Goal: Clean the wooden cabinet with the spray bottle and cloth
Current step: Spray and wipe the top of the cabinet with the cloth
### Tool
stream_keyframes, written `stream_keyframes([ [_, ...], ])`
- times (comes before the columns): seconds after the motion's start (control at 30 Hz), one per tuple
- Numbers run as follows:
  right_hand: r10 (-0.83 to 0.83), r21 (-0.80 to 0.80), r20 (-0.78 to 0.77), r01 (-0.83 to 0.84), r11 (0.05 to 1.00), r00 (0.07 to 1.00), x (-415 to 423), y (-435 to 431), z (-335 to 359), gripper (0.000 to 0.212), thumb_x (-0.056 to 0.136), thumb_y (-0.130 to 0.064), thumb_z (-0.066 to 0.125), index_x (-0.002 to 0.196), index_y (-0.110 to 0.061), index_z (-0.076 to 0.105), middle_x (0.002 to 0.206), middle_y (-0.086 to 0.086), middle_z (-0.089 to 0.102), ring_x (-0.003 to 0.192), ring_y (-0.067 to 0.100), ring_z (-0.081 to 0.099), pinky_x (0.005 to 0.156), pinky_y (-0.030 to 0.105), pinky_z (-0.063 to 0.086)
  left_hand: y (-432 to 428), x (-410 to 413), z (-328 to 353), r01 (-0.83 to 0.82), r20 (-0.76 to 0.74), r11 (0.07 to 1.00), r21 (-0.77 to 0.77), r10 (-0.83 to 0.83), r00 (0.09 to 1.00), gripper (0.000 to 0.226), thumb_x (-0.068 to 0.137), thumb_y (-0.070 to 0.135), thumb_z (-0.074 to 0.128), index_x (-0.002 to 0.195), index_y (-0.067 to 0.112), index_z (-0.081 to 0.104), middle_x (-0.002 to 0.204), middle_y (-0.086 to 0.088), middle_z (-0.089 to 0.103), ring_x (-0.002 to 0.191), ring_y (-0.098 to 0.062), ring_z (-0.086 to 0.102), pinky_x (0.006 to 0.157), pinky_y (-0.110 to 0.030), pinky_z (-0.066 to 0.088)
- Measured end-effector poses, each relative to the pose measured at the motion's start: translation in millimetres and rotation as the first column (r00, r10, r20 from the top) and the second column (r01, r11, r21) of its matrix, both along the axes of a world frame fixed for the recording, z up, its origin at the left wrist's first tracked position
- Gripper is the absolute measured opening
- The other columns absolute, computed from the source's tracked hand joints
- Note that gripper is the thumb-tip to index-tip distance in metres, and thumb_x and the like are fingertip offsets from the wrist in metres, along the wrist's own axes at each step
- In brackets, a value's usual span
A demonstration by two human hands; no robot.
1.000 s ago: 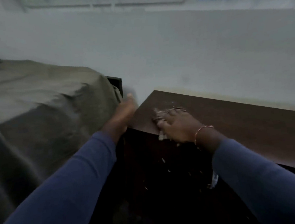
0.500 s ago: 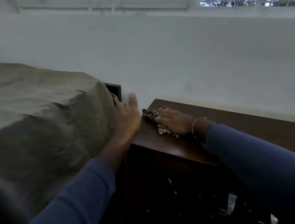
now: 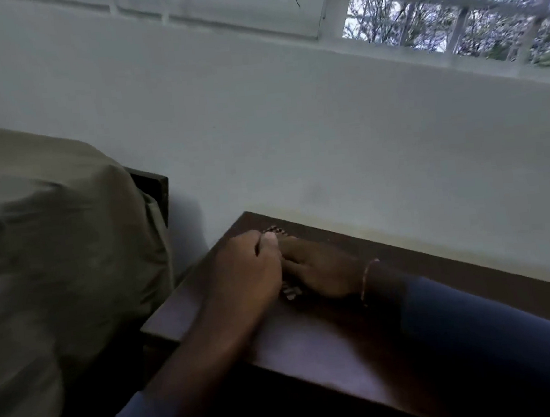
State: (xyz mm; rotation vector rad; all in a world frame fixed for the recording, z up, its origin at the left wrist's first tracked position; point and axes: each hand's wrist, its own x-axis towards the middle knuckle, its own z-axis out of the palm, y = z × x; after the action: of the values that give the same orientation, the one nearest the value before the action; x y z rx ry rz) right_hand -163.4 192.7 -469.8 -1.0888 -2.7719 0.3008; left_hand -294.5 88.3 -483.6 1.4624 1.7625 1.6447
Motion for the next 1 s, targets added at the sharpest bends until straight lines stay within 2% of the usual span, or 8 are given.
stream_keyframes([
  [0.1, -0.074, -0.040, -0.016, 0.073, 0.997, 0.997, 21.2, 24.0, 12.4, 0.039, 0.106, -0.023, 0.033, 0.144, -0.019, 0.041, 0.119, -0.012, 0.060, 0.103, -0.010, 0.056, 0.090, 0.008, 0.039, -2.2, 5.2, 2.4, 0.017, -0.070, 0.998, -0.054, -0.021, 0.997, 0.038, 0.100, 0.030, 0.047, 0.083, 0.002, 0.066, 0.068, -0.009, 0.058, 0.076, -0.032, 0.059, 0.066, -0.038, 0.042],
  [0.17, -0.163, 0.029, -0.008, 0.163, 0.986, 0.987, 19.8, 33.4, 12.7, 0.041, 0.105, -0.026, 0.034, 0.145, -0.018, 0.041, 0.141, 0.003, 0.051, 0.128, 0.013, 0.048, 0.105, 0.021, 0.031, -3.9, 4.0, 3.4, 0.004, -0.093, 0.999, -0.046, -0.008, 0.996, 0.039, 0.099, 0.030, 0.048, 0.081, 0.001, 0.066, 0.063, -0.008, 0.056, 0.070, -0.028, 0.058, 0.062, -0.036, 0.040],
  [0.3, 0.065, 0.063, -0.044, -0.062, 0.996, 0.997, 21.6, 3.1, -8.5, 0.043, 0.103, -0.032, 0.039, 0.144, -0.023, 0.043, 0.149, -0.009, 0.041, 0.133, 0.001, 0.034, 0.114, 0.018, 0.019, -1.0, 4.5, 1.5, -0.003, -0.123, 0.999, -0.040, -0.002, 0.992, 0.037, 0.098, 0.028, 0.050, 0.077, 0.001, 0.066, 0.053, 0.000, 0.048, 0.053, -0.016, 0.045, 0.052, -0.031, 0.031],
  [0.47, -0.349, 0.214, 0.202, 0.306, 0.928, 0.915, 43.2, 40.4, 7.0, 0.048, 0.101, -0.037, 0.041, 0.143, -0.013, 0.041, 0.153, 0.011, 0.037, 0.135, 0.023, 0.041, 0.112, 0.029, 0.029, -7.1, 5.4, 3.7, 0.022, -0.117, 0.999, -0.043, -0.027, 0.993, 0.040, 0.098, 0.028, 0.050, 0.076, -0.001, 0.066, 0.057, -0.005, 0.055, 0.059, -0.023, 0.053, 0.054, -0.031, 0.034],
  [0.6, -0.011, 0.081, -0.015, 0.012, 0.997, 1.000, 12.5, 6.4, -6.6, 0.044, 0.102, -0.036, 0.039, 0.144, -0.021, 0.043, 0.150, -0.004, 0.042, 0.136, 0.013, 0.039, 0.115, 0.030, 0.026, -5.1, 6.9, 4.7, 0.013, -0.147, 0.998, -0.058, -0.021, 0.989, 0.038, 0.097, 0.027, 0.050, 0.073, 0.003, 0.066, 0.055, -0.002, 0.054, 0.056, -0.021, 0.052, 0.052, -0.031, 0.032],
  [0.7, -0.345, 0.042, -0.020, 0.345, 0.938, 0.938, 42.8, 39.9, -1.0, 0.047, 0.103, -0.040, 0.032, 0.143, -0.017, 0.044, 0.147, 0.011, 0.045, 0.133, 0.028, 0.043, 0.110, 0.035, 0.032, -9.3, 7.1, 6.3, 0.008, -0.124, 0.997, -0.081, -0.018, 0.992, 0.039, 0.098, 0.028, 0.050, 0.073, 0.004, 0.067, 0.053, 0.005, 0.054, 0.054, -0.009, 0.052, 0.051, -0.027, 0.033],
  [0.8, -0.553, 0.336, 0.260, 0.463, 0.820, 0.791, 44.3, 49.0, 0.1, 0.058, 0.094, -0.052, 0.036, 0.137, -0.014, 0.043, 0.138, 0.016, 0.052, 0.123, 0.036, 0.052, 0.104, 0.046, 0.040, -7.6, 7.2, 4.3, 0.024, -0.165, 0.997, -0.075, -0.036, 0.986, 0.041, 0.098, 0.030, 0.048, 0.078, -0.001, 0.066, 0.068, -0.012, 0.063, 0.069, -0.025, 0.061, 0.065, -0.038, 0.045],
  [1.0, 0.100, 0.184, 0.044, -0.106, 0.977, 0.994, -22.0, -9.3, -0.1, 0.038, 0.095, -0.018, 0.051, 0.130, -0.007, 0.056, 0.139, 0.018, 0.053, 0.129, 0.033, 0.049, 0.107, 0.040, 0.037, -0.1, 7.2, 3.5, 0.043, -0.226, 0.997, -0.060, -0.056, 0.973, 0.038, 0.097, 0.025, 0.051, 0.068, 0.005, 0.066, 0.063, 0.000, 0.063, 0.067, -0.023, 0.061, 0.066, -0.035, 0.045],
])
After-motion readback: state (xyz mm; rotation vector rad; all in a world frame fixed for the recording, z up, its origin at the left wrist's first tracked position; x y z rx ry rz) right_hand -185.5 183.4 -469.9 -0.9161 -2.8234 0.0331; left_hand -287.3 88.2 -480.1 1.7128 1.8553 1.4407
